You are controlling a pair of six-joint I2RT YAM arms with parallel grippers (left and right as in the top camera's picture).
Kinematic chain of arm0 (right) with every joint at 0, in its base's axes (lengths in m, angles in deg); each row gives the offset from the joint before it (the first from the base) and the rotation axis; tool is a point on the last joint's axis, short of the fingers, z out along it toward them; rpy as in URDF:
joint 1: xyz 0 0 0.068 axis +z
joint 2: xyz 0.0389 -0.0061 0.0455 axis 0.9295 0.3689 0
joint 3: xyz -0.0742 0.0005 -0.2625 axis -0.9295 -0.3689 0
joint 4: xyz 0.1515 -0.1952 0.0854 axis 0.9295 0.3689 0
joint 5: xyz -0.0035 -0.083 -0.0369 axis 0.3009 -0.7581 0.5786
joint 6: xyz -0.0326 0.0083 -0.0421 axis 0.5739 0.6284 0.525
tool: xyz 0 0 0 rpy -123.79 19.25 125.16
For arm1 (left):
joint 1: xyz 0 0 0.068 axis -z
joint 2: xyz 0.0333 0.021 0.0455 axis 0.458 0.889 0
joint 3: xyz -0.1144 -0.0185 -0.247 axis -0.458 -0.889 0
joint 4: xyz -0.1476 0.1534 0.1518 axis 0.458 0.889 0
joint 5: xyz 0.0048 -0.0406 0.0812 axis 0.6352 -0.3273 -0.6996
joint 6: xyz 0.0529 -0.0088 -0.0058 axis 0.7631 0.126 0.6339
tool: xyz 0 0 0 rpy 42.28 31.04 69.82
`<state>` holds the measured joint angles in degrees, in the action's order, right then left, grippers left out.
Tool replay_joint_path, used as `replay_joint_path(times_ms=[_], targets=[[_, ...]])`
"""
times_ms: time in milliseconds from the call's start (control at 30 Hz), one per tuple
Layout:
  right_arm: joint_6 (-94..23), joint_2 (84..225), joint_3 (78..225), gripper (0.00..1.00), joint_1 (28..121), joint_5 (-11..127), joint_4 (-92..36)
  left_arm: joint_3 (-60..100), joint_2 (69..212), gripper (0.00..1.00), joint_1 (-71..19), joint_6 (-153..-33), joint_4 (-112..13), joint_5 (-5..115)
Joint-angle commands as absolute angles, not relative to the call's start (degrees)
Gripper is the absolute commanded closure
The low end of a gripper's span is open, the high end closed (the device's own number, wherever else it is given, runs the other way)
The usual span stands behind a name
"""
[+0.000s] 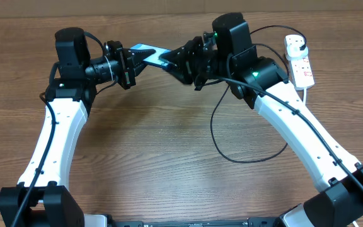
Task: Plug charger to phone and switch on socket
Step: 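Bring the left gripper to the phone and grasp it from the right gripper, then release the phone from the right gripper and pull the left gripper back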
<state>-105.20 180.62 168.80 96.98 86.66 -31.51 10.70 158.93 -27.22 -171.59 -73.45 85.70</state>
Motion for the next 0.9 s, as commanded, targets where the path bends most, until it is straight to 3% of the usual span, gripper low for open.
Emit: replay_joint_path(times_ms=[0,233,333,567,800,867], targets=[[-103.2,178.3,170.6,0.53,97.6,90.1,-31.9,11.1,159.1,0.96,-27.2,-171.1,-74.1,85.1],[-97.3,178.3,170.6,0.17,97.4,89.6,-31.9,11.1,159.1,0.96,-27.5,-168.1,-74.0,82.5],[-91.6,178.3,170.6,0.07,96.2,87.6,-29.9,11.1,159.1,0.96,-28.7,-161.3,-74.0,80.5],[-74.6,178.3,170.6,0.06,90.6,77.1,-15.8,11.1,159.1,0.95,-32.4,-144.6,-67.5,79.9],[-66.2,178.4,170.5,0.05,88.0,50.9,0.7,11.0,159.1,0.96,-32.8,-111.9,-58.4,79.3],[-66.2,178.4,170.5,0.0,88.0,45.0,3.3,11.0,159.4,0.96,-32.3,-104.1,-55.1,79.4]])
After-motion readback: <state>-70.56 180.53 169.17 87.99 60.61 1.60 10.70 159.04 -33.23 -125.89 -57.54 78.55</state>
